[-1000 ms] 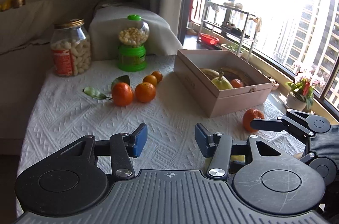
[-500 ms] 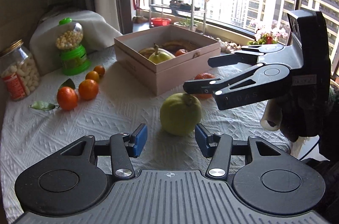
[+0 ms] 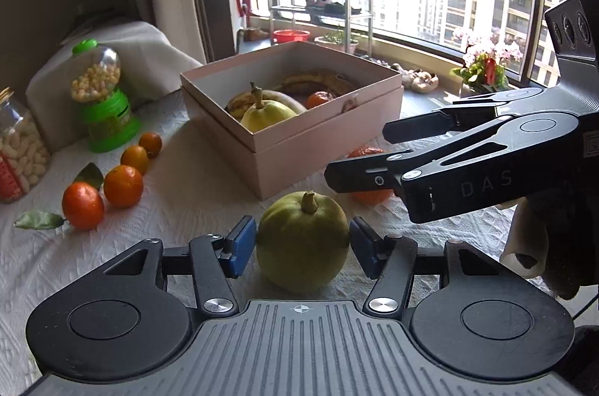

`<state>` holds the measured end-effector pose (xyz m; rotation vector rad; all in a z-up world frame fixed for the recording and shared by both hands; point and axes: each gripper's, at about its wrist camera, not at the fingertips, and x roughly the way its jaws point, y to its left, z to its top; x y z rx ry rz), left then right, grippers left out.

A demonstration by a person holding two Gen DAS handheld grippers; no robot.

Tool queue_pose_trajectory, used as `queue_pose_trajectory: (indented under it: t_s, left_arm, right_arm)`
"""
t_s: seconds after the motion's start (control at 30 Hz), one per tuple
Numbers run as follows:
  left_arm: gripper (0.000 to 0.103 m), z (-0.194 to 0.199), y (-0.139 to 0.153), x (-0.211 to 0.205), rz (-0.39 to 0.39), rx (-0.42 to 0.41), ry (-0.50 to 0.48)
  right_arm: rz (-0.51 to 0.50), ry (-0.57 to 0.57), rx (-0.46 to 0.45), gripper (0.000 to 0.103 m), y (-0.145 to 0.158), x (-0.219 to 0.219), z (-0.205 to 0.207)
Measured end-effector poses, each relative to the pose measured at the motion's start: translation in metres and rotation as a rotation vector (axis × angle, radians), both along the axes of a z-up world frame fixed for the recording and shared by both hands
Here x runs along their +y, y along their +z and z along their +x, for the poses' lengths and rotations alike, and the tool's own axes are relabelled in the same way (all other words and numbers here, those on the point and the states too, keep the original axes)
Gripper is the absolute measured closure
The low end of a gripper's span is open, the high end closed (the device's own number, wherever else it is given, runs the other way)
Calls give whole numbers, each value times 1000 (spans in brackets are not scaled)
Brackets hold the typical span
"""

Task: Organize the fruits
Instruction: 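Carry the green pear toward the pink box with the left gripper while the right holds the mandarin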

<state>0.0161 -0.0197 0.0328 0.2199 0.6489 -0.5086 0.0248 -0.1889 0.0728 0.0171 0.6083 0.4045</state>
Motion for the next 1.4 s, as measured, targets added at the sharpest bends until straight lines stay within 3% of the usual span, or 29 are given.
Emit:
queue_pose_trajectory:
  t_s: [0.07,0.17,0.57,0.97,1.4]
  left_arm:
    - [41,4,0,0,-13,12,4]
    - [40,6,-2,-1,-15,20,7]
    - [38,22,-4,2,-91,98,49]
    - [38,31,-8,-2,-118,97,66]
    - [39,7,-2,18,-127,75,95]
  right_arm:
    - [14,-48,3,19,-1,-11,0]
    - [-48,-106,-17,19,-5,-21,-6]
    - [-74,-103,45,19,-28,-19,4]
    - [-48,-127,63,19,-31,-25,5]
    - [-100,-80,49,20,-30,-12,7]
